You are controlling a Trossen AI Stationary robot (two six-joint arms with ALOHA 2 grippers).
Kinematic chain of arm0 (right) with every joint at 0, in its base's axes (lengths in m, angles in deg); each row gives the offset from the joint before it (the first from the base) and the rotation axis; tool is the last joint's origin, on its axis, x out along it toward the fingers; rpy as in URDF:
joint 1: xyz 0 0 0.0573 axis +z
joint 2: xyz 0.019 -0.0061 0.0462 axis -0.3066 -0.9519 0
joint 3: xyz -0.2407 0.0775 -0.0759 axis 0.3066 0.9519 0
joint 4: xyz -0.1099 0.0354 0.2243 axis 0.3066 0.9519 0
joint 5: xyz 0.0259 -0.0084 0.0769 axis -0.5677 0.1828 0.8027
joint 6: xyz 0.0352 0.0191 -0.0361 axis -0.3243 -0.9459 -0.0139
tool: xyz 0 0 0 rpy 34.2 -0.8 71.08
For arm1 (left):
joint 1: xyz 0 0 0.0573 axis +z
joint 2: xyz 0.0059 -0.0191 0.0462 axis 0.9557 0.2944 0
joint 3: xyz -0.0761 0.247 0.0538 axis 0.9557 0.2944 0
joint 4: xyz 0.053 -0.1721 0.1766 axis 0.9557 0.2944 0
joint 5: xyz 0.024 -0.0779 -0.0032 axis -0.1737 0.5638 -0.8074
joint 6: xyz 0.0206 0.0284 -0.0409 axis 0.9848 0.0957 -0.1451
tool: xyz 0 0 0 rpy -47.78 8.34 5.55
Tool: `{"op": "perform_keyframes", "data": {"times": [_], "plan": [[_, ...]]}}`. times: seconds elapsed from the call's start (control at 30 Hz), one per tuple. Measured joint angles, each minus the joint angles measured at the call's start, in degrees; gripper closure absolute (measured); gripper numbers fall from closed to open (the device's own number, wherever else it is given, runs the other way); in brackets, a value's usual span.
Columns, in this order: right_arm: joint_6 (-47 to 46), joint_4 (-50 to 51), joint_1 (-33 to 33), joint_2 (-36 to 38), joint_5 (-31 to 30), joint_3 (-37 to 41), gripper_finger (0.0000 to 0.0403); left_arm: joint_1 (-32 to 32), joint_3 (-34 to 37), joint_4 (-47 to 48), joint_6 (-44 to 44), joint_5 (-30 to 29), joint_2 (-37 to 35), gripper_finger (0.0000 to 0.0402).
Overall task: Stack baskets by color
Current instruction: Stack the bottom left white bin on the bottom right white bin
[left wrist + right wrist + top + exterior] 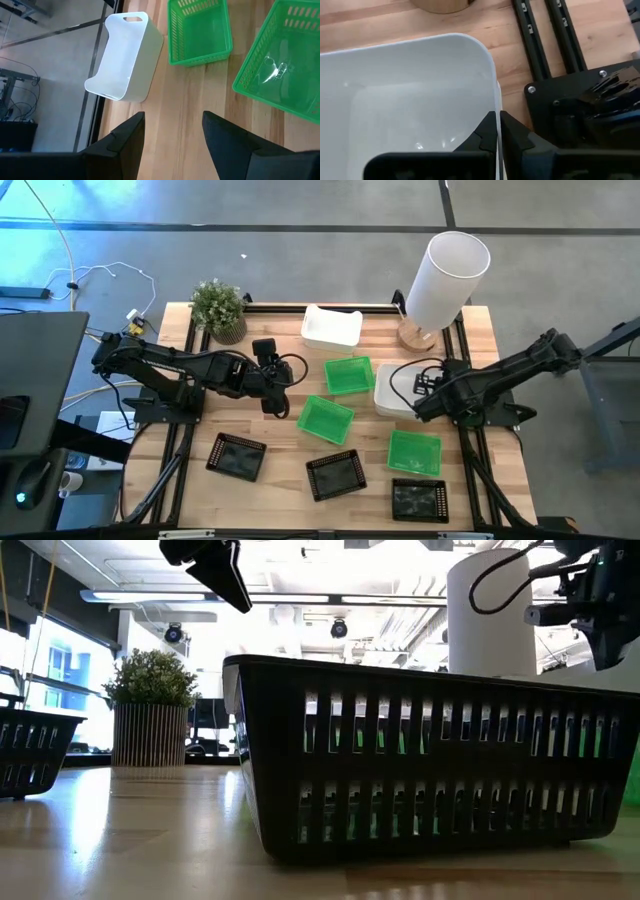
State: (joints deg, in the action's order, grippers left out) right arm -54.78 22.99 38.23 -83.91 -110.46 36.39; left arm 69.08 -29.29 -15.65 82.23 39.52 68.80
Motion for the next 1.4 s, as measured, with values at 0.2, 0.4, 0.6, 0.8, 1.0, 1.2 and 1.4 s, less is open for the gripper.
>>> {"op": "perform_keyframes", "data": {"times": [0.2, 0.4, 0.6, 0.8, 1.0, 1.2, 1.4], "plan": [[0.01, -3.97, 0.04, 0.01, 3.45, 5.69, 0.0403, 0.00, 0.00, 0.00, 0.02, 0.00, 0.00, 0.0218], [2.32, -4.49, 0.04, 0.03, 3.51, 6.60, 0.0403, -0.01, 0.00, 0.00, 0.00, 0.01, 0.00, 0.0218], [5.01, -2.01, 0.04, 0.10, 3.64, 6.16, 0.0402, 0.02, 0.01, 0.00, -0.44, 0.02, 0.00, 0.0218], [8.49, -1.85, 0.04, 0.12, 3.74, 6.16, 0.0402, 0.02, 0.00, 0.02, -0.44, 0.96, 0.00, 0.0218], [13.71, -2.75, -0.28, 0.14, 5.69, 6.16, 0.0402, 0.02, 0.00, 0.25, -1.43, 1.10, 0.00, 0.0218], [15.54, -2.36, -0.50, 0.16, 7.71, 6.16, 0.0402, 0.02, 0.00, 0.26, -1.97, 1.11, 0.00, 0.0218], [16.58, -2.25, -0.50, 0.16, 7.19, 6.16, 0.0392, 0.02, 0.00, 0.26, -1.96, 1.11, 0.00, 0.0218]]}}
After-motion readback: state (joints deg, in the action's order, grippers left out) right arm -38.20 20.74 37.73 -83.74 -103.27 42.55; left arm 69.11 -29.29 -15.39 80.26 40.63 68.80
